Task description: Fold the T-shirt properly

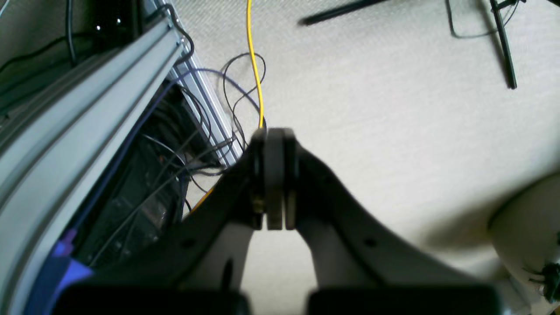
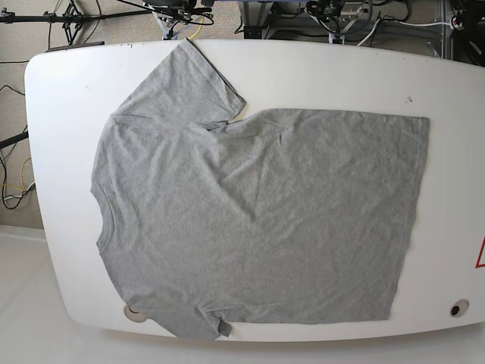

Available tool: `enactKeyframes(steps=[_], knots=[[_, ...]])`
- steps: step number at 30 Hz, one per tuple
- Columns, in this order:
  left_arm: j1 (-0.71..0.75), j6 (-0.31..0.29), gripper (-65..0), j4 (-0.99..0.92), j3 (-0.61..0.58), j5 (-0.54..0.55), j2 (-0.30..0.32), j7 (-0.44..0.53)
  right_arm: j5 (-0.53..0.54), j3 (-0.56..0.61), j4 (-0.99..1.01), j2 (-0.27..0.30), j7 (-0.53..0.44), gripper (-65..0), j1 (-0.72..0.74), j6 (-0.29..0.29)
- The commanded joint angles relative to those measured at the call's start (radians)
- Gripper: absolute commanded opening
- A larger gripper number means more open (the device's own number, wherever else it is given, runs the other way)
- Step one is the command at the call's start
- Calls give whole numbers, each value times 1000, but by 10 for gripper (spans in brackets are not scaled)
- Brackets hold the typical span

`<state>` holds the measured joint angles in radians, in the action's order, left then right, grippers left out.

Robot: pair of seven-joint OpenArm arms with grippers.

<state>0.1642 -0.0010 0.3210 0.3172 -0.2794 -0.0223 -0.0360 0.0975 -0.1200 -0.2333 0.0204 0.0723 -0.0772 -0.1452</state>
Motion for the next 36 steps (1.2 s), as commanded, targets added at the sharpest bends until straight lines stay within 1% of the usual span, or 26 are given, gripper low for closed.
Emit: enactKeyframes(steps=[1,6,8,12,18,26,28,34,36], knots=[[43,-3,-650,35,-5,-2,6,-8,-3,3,-7,9,-6,-650,-33,-2],[81,-4,-650,88,-24,-3,8,6,-2,8,-31,13,-34,-650,-66,0],[97,-7,-650,138,-41,0,17,11,-2,23,-56,25,-11,-650,-77,1],[110,-8,-650,164,-63,2,20,16,-1,29,-76,34,0,-650,-88,3],[85,-12,-650,156,-116,-5,27,33,-9,40,-106,49,60,-650,-85,0],[100,-11,-650,171,-94,-3,28,39,-7,38,-119,59,81,-650,-91,0],[131,-28,-650,206,-72,2,31,38,9,35,-114,62,77,-650,-103,1],[190,-51,-650,273,-61,8,38,51,13,32,-150,72,73,-650,-137,1],[229,-66,-650,330,-64,39,49,50,12,36,-193,79,64,-650,-181,4]])
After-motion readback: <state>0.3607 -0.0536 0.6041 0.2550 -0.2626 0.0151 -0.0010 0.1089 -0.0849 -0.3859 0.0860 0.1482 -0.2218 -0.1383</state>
